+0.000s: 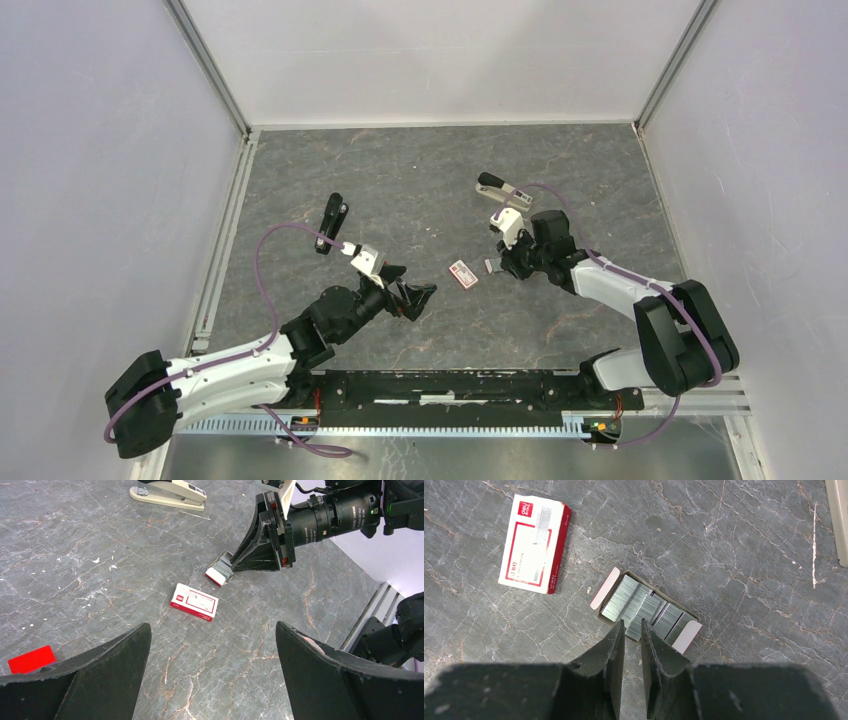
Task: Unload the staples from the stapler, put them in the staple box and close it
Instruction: Adjust the staple in the staple box.
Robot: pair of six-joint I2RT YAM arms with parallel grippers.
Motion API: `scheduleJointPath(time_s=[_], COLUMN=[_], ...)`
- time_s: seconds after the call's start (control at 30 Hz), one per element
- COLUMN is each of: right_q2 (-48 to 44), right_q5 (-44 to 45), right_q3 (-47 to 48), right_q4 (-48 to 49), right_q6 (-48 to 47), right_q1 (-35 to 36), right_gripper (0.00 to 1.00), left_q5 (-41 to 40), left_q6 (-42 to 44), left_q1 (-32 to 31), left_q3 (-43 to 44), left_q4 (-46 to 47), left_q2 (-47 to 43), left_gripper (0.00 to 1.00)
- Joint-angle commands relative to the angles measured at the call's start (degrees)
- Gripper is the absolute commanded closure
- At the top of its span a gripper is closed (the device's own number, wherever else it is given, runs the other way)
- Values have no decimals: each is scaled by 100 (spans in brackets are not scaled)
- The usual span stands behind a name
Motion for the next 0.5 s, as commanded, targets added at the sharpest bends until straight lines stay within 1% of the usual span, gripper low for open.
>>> scheduleJointPath(time_s=[0.0,0.23,0.37,0.47], right_q2=[-56,-216,-405,-545], right_q5=[113,165,-249,-610], right_q3=[254,250,196,108], right_q4=[147,146,197,249], right_q6=[-11,-44,46,144], right_q1=[25,-74,-513,-857], right_gripper=[76,75,74,74], left_q5=[-58,-82,-94,-48], left_q6=[-215,-222,-327,-558], left_q1=[24,26,26,26], left_q3=[34,8,-41,-21], left_q4=[241,181,242,437], left_q2=[-32,-109,-80,167], left_gripper=[0,0,0,0])
